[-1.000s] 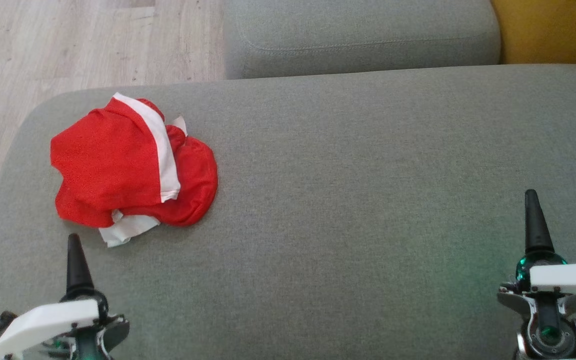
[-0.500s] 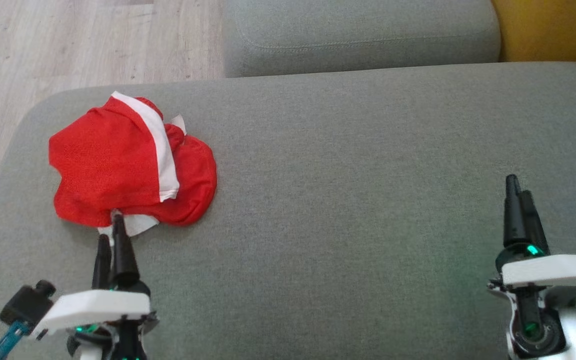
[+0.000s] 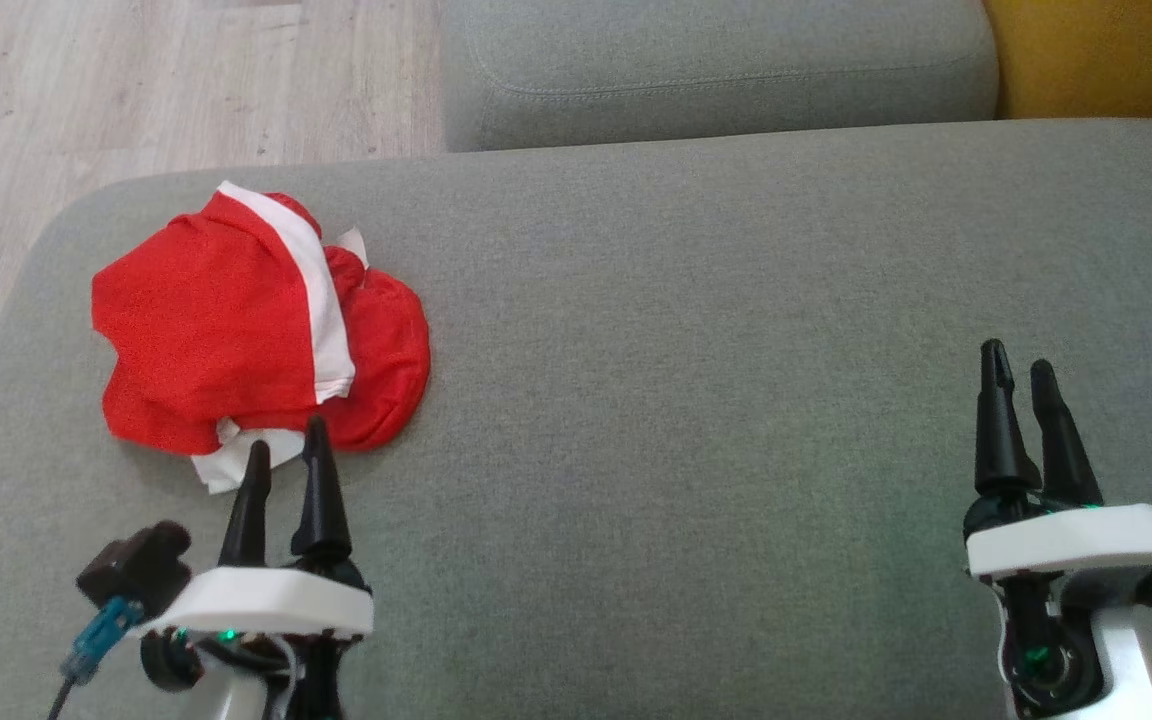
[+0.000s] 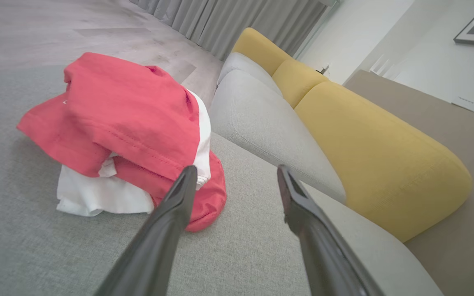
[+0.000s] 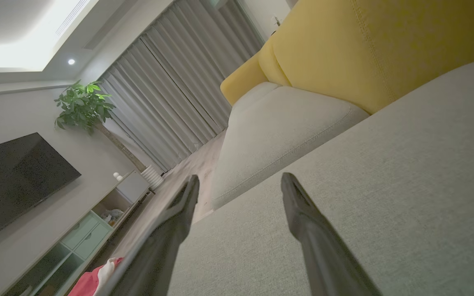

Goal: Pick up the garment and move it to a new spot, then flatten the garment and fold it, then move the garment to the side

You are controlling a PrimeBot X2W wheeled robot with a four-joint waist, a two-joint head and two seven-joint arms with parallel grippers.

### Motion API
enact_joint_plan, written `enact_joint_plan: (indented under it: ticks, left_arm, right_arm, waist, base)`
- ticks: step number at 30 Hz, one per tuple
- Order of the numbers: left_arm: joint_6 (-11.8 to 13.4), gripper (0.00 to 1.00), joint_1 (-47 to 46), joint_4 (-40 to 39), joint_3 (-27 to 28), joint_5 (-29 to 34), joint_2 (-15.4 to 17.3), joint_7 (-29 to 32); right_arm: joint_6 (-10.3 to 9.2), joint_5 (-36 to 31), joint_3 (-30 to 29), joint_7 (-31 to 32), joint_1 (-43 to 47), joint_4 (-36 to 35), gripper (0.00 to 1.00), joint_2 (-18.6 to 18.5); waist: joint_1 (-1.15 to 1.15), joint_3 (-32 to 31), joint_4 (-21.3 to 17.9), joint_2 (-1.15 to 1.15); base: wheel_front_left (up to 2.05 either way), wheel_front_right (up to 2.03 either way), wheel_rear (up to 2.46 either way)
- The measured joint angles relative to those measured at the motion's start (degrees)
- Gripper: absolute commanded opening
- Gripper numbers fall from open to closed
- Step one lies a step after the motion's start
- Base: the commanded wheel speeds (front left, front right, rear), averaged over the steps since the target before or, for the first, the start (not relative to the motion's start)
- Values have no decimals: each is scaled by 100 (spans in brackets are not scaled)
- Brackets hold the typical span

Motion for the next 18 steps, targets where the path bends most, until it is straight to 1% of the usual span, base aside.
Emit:
enact_joint_plan:
  ticks: [16,18]
  left_arm:
    - [617,100,-361,12,-932,1283,383,-255]
    - [721,100,-442,56,-1146,1556,470,-307]
  right_arm:
    - [0,-1408,196,-256,0,-277,100,-2]
    - [0,-1730,256,-308,0,-297,100,-2]
  waist:
    - [0,38,-15,0]
    - [0,38,-14,0]
  base:
    - [0,0,0]
    - [0,0,0]
